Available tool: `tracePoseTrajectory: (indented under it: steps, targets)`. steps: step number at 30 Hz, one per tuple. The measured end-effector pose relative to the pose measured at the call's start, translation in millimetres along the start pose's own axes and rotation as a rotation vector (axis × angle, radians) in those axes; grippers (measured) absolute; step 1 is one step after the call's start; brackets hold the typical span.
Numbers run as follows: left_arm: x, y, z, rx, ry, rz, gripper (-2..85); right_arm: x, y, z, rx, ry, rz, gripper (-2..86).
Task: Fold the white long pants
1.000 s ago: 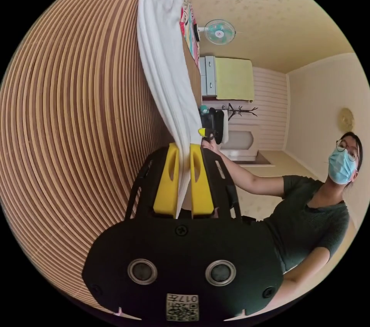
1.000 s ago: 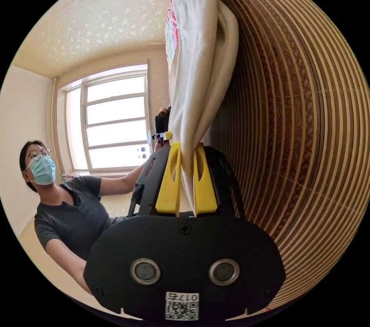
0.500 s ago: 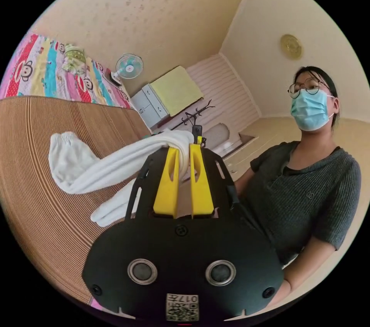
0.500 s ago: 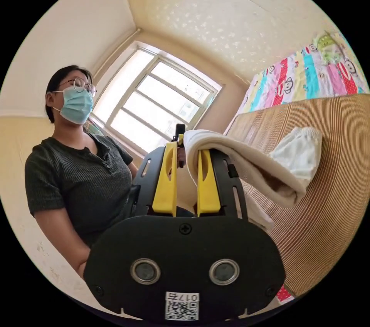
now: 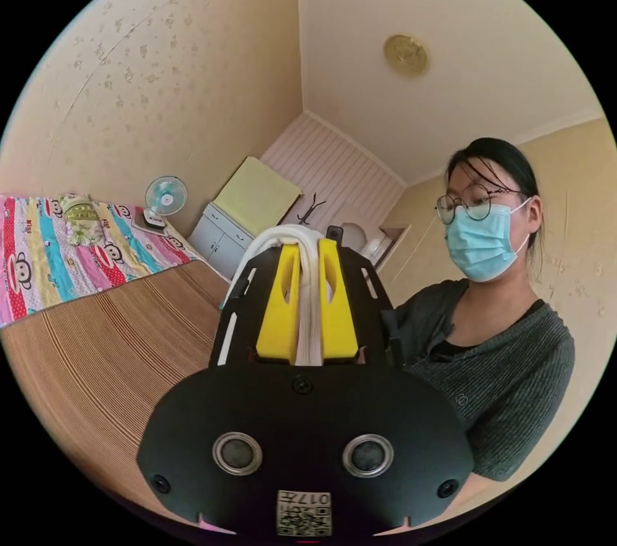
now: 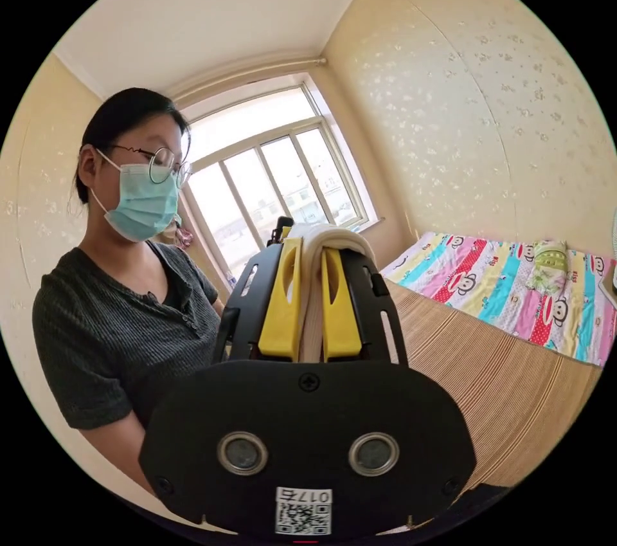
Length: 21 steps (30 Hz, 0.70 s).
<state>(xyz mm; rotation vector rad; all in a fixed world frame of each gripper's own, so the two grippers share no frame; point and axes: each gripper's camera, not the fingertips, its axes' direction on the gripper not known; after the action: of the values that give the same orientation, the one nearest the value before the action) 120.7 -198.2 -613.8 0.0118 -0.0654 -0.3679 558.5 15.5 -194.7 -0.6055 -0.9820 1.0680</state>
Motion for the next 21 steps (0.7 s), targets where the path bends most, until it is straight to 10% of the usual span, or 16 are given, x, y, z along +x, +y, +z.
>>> tracePoseTrajectory:
  steps: [10, 21]
  targets:
    - [-258.1, 19.1, 55.0, -0.298, -0.334, -0.358, 5.1, 232.4, 45.1, 129.8, -0.325, 0.262, 0.397, 1.0]
    - [-346.9, 299.8, 91.0, -0.587, -0.416, -0.818, 9.7, 257.0, 333.1, 172.3, -0.559, 0.422, 0.954, 7.3]
